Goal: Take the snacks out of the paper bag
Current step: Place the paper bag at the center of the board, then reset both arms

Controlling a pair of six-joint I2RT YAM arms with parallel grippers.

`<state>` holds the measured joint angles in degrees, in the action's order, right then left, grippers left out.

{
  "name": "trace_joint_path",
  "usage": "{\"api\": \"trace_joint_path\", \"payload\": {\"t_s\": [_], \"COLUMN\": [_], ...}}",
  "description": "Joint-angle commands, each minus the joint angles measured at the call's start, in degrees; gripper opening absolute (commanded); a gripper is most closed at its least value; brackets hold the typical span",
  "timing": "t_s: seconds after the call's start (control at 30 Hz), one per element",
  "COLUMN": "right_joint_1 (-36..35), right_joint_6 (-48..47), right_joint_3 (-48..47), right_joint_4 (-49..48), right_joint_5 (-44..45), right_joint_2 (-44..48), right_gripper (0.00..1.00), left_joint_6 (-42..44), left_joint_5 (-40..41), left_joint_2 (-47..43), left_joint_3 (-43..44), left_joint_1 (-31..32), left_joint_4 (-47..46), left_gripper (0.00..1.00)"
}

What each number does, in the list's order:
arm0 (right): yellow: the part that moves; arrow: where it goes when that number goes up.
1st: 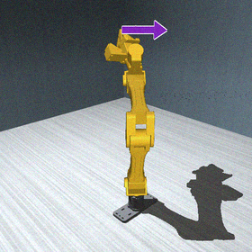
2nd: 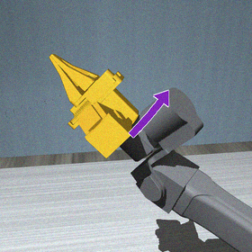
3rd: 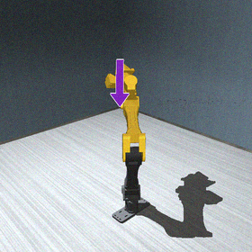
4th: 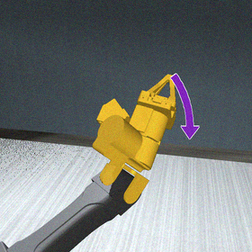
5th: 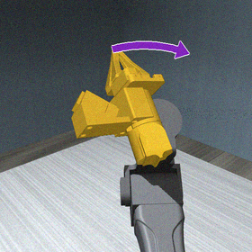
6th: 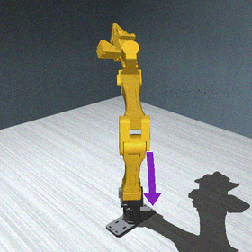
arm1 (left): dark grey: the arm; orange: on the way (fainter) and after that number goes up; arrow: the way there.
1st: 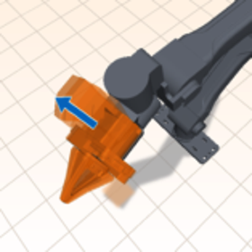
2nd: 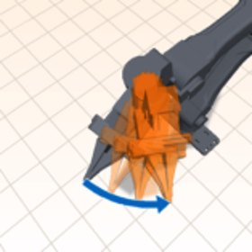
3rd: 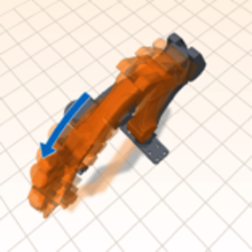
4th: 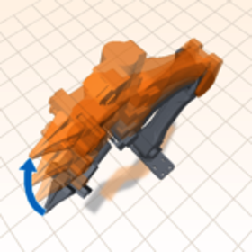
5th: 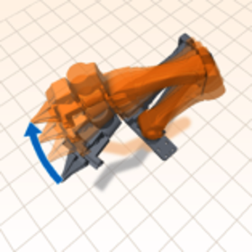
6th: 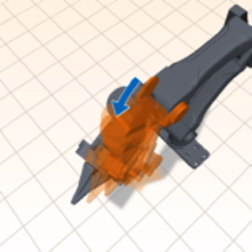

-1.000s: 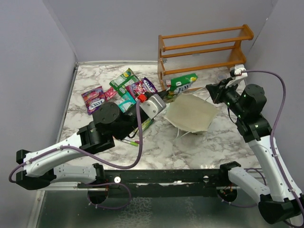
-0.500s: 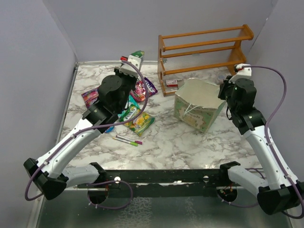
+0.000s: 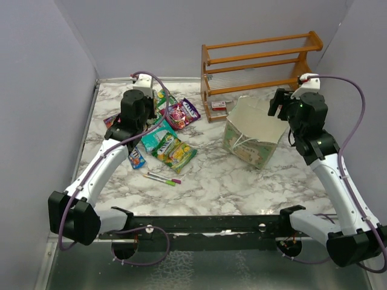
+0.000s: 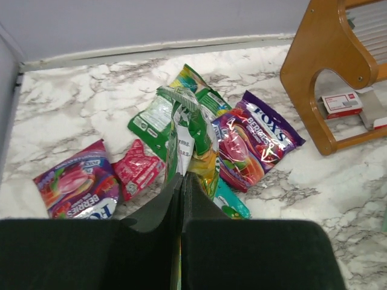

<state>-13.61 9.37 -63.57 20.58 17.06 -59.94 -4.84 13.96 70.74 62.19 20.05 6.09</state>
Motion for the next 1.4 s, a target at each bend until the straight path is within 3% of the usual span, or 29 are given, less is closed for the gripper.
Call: {"api": "trace_joint_path", "payload": {"t_s": [0.0, 0.17, 0.33, 0.37, 0.5, 0.53, 0.8, 1.1, 1.37], "right_joint_1": [-0.02, -0.02, -0.02, -0.02, -0.02, -0.02, -0.02, -0.02, -0.02], "right_joint_6": [-1.88, -5.03, -3.84, -3.61, -3.69, -3.68, 0.91, 1.87, -0.32], "right_joint_3": [-4.93, -8.5, -9.25, -9.02, -7.13, -6.93, -7.54, -7.26, -10.88], "right_joint_4": [0.92, 2.67, 2.06, 1.71, -1.22, -1.54, -0.84, -1.95, -4.0], "right_joint_5": [-3.23, -5.93, -10.38, -11.79, -12.76, -13.07, -16.08, -14.33, -13.81], "right_joint_2": [2.73, 5.48, 10.09, 11.04, 14.54, 15.2, 13.85, 14.21, 19.58], "right_gripper": [0.78, 0.99, 0.99, 0.99, 0.99, 0.99, 0.99, 0.99, 0.99], "left_joint_6": [-8.43, -16.68, -21.9, -20.91, -11.87, -11.0, -11.01, -5.91, -2.89], "left_joint_5": [-9.86, -19.74, -27.89, -28.47, -22.19, -20.75, -20.11, -20.48, -26.56], "left_joint_2": [2.48, 7.71, 13.79, 15.47, 17.9, 16.83, 5.82, -5.34, -19.27], "left_joint_3": [1.15, 3.44, 2.91, 3.85, 6.2, 5.58, 4.05, 7.26, 8.26], "left_joint_1": [-3.79, -10.24, -16.49, -17.41, -18.17, -18.14, -14.58, 1.26, 2.27], "left_joint_4": [-4.85, -6.93, -10.56, -9.51, -1.11, -0.85, -0.41, -1.64, -12.35], "left_gripper": [0.0, 0.0, 0.02, 0.17, 0.95, 0.99, 0.99, 0.99, 0.99]}}
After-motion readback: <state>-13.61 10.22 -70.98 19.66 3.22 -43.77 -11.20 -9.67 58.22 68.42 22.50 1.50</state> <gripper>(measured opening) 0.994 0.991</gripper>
